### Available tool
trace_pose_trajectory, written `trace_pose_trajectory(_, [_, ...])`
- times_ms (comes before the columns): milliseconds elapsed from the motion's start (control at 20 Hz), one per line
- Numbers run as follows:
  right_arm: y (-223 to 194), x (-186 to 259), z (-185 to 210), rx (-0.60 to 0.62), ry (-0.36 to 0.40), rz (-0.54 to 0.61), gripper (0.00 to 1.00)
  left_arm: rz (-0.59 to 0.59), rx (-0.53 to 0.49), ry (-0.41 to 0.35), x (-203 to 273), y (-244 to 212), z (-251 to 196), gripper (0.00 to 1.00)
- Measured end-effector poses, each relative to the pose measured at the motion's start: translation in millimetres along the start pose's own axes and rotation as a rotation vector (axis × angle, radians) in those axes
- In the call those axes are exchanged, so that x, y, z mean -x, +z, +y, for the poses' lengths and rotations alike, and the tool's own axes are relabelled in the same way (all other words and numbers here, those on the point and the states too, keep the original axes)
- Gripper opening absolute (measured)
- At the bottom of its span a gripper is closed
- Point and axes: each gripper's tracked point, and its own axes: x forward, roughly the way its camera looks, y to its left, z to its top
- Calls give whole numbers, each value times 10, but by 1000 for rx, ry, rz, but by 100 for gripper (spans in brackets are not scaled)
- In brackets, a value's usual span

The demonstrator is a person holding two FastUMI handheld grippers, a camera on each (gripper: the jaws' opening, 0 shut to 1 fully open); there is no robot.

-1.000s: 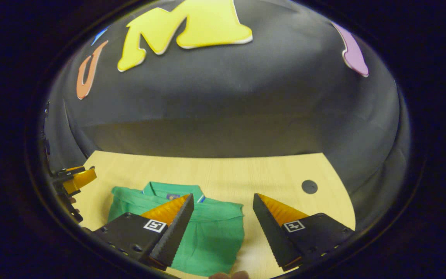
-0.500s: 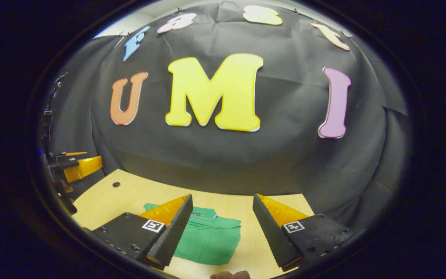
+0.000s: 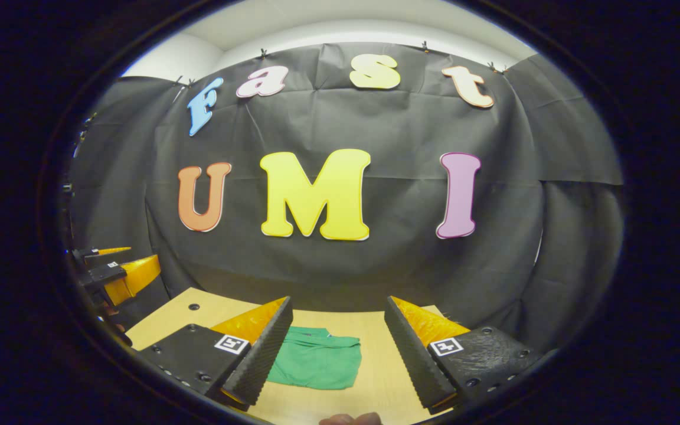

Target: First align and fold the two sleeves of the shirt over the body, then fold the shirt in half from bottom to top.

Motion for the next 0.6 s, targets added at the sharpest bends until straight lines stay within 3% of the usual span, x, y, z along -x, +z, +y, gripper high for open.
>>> trace_pose_trajectory(350, [-87, 216, -2, 25, -19, -16, 97, -7, -7, -41, 242, -41, -211, 98])
trace_pose_trajectory(600, [-62, 224, 39, 35, -14, -25, 97, -32, -33, -27, 216, 17, -156, 98])
